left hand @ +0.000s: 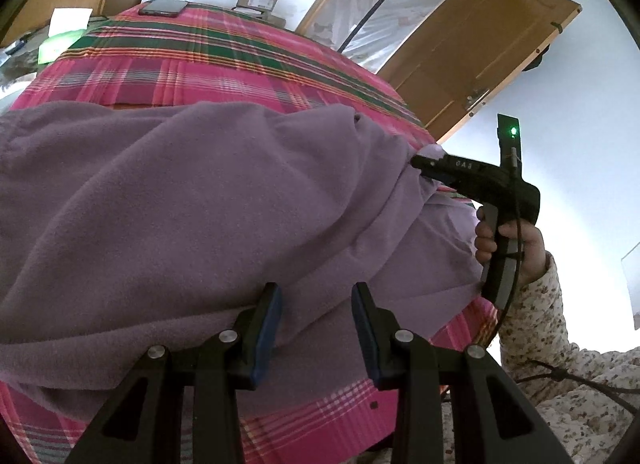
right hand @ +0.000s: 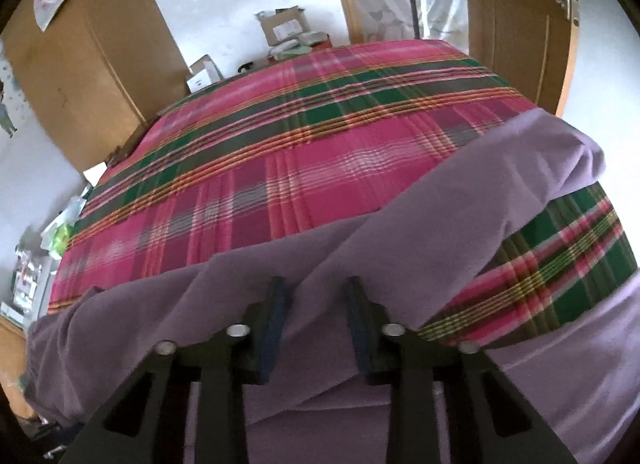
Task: Fold clothes
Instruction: 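Smooth the folded garment with both grippers across the bed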
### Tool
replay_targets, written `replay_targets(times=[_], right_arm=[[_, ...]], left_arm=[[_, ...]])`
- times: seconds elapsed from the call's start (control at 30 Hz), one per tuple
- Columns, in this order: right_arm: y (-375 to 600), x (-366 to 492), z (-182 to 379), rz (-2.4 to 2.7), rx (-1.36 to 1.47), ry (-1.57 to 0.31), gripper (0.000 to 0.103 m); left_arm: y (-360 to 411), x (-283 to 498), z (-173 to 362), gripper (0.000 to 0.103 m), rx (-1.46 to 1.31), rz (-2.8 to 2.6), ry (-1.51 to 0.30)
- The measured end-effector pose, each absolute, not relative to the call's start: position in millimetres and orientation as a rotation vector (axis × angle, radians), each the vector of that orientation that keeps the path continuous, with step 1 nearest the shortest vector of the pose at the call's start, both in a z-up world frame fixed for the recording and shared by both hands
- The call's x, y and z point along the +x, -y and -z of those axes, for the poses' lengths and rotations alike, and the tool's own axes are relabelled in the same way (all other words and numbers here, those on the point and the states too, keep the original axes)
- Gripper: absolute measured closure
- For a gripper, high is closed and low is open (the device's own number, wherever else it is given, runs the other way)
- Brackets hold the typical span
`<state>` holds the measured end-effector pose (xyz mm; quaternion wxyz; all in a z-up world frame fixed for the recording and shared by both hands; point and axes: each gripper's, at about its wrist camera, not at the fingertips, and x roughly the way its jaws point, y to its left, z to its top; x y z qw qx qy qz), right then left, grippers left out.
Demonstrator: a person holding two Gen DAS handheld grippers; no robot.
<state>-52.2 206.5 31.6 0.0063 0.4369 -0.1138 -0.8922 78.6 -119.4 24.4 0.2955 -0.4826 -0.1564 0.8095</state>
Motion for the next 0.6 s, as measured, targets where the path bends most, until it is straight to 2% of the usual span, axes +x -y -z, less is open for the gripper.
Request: replay_targets(times=[0.03, 0.27, 0.6], right_arm=[[-206.6, -51.1, -32.4, 2.798, 1.362, 0.336, 0.095], [-211.9, -28.5, -40.3, 2.847, 1.301, 0.266, 0.099], [-242.1, 20.2, -47.7, 2.907, 1.214, 0.429, 0.100]], left_arm=[[119.9, 77.5, -23.3, 0.066, -1.283, -2.150, 0.425], [121.0, 75.9, -21.7, 0.066, -1.279, -2.148, 0.443], [108.8, 82.6, -26.7, 0.066, -1.274, -2.211, 0.334]])
